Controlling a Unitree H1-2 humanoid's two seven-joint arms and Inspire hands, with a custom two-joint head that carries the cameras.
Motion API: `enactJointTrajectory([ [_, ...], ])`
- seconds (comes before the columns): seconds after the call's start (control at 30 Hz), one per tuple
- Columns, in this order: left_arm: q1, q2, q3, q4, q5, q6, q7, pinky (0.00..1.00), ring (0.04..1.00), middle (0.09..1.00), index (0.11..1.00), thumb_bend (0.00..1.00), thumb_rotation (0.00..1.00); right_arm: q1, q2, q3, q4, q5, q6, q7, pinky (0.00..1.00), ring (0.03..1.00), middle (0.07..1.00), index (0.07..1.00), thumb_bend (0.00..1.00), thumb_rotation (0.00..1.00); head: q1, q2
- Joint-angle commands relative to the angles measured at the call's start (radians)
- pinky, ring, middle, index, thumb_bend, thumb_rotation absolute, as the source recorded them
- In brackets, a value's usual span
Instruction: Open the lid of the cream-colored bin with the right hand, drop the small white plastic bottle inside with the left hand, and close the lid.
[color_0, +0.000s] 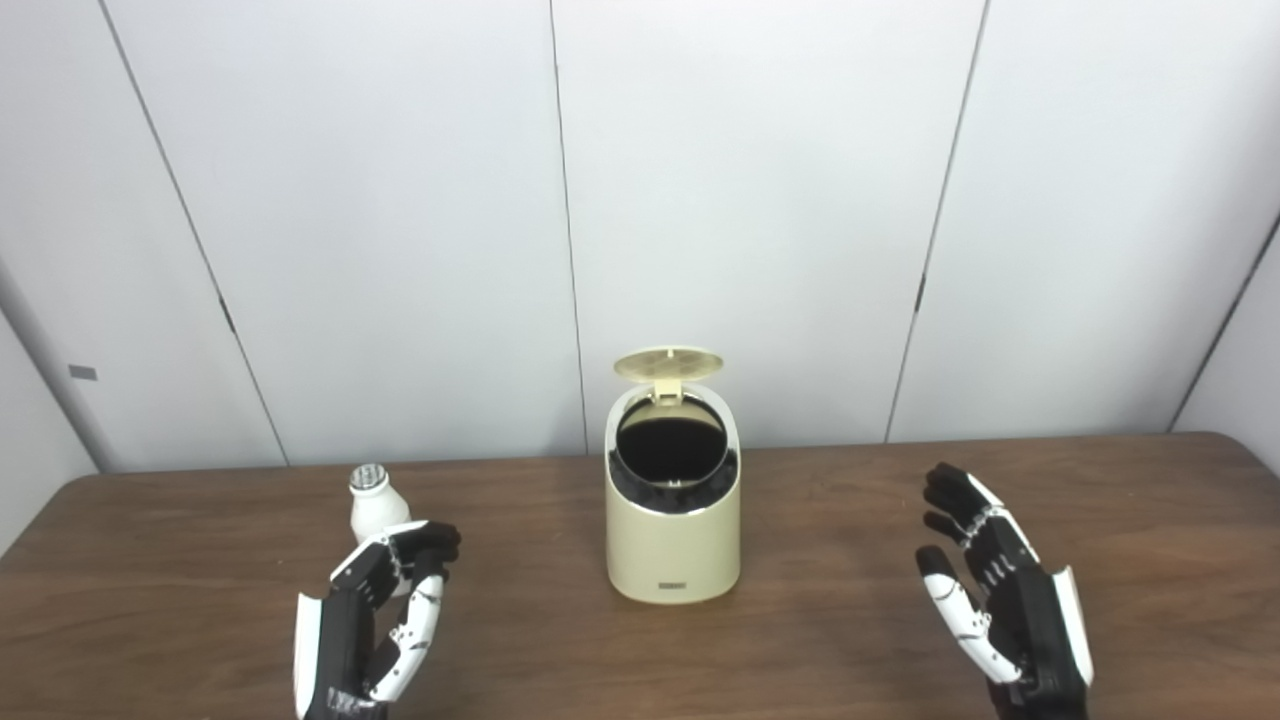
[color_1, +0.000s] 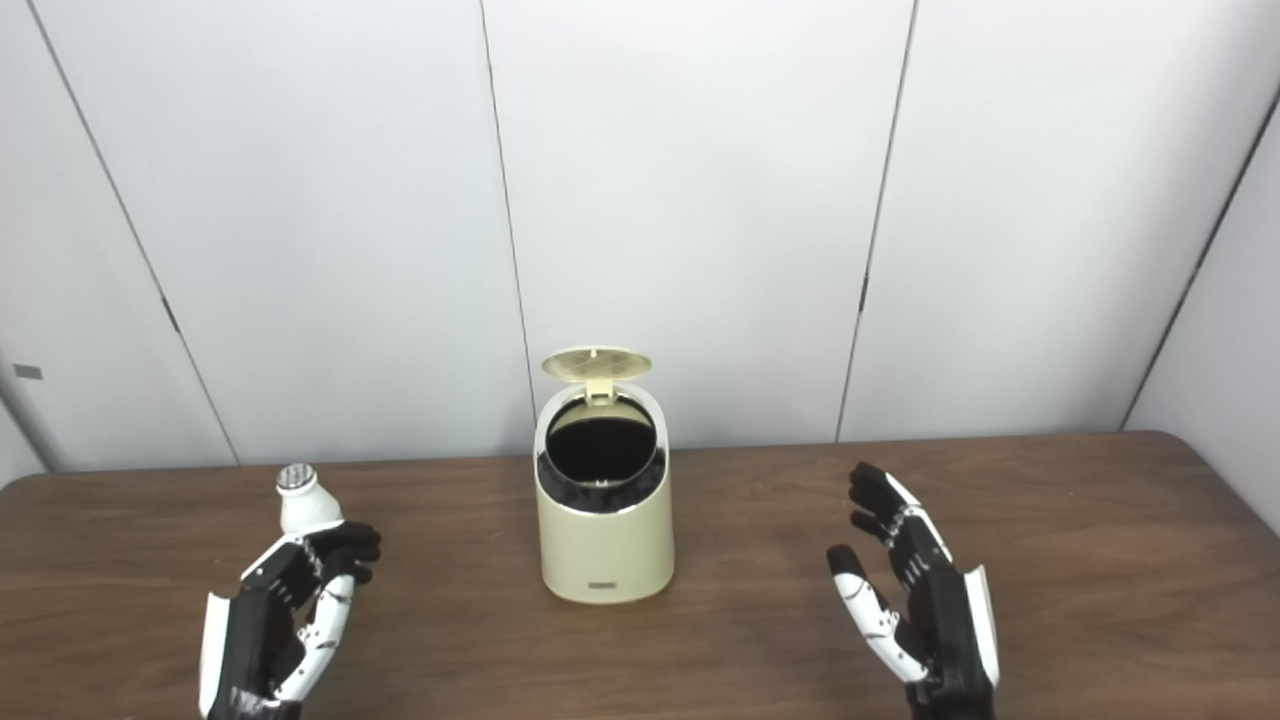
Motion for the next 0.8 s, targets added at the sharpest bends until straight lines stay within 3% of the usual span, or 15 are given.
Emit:
enactJointTrajectory([
  [0.0,-0.025,0.013,-0.001,-0.018,-0.007,-0.019,0.006,0.53,0.604,0.622,0.600,0.20,0.41,0.023,-0.016,0.018,0.036,-0.064,-0.039,-0.046,0.75,0.803,0.818,0.782,0.29,0.63,0.001,-0.004],
  [0.1,-0.023,0.014,-0.002,-0.022,-0.010,-0.019,0.008,0.53,0.603,0.621,0.599,0.21,0.41,0.028,-0.023,0.036,0.032,-0.097,-0.039,-0.092,0.71,0.778,0.799,0.761,0.33,0.63,0.010,-0.005],
  [0.37,-0.020,0.011,0.014,-0.091,0.019,-0.019,0.036,0.53,0.599,0.617,0.597,0.20,0.46,0.032,-0.046,0.060,0.066,-0.108,-0.039,-0.153,0.68,0.759,0.788,0.751,0.29,0.51,0.034,-0.010],
  [0.5,-0.035,0.001,0.051,-0.157,0.035,-0.019,0.054,0.53,0.614,0.623,0.603,0.23,0.45,0.029,-0.055,0.061,0.077,-0.100,-0.039,-0.160,0.70,0.764,0.785,0.747,0.26,0.51,0.053,-0.014],
  [0.63,-0.059,0.014,0.085,-0.233,0.101,-0.019,0.078,0.55,0.618,0.630,0.621,0.24,0.58,0.022,-0.066,0.064,0.102,-0.087,-0.039,-0.168,0.71,0.770,0.786,0.746,0.24,0.45,0.069,-0.016],
  [0.77,-0.099,0.035,0.138,-0.300,0.081,0.008,0.066,0.54,0.618,0.636,0.624,0.28,0.59,0.019,-0.071,0.066,0.111,-0.093,-0.039,-0.174,0.71,0.772,0.786,0.739,0.23,0.45,0.088,-0.022],
])
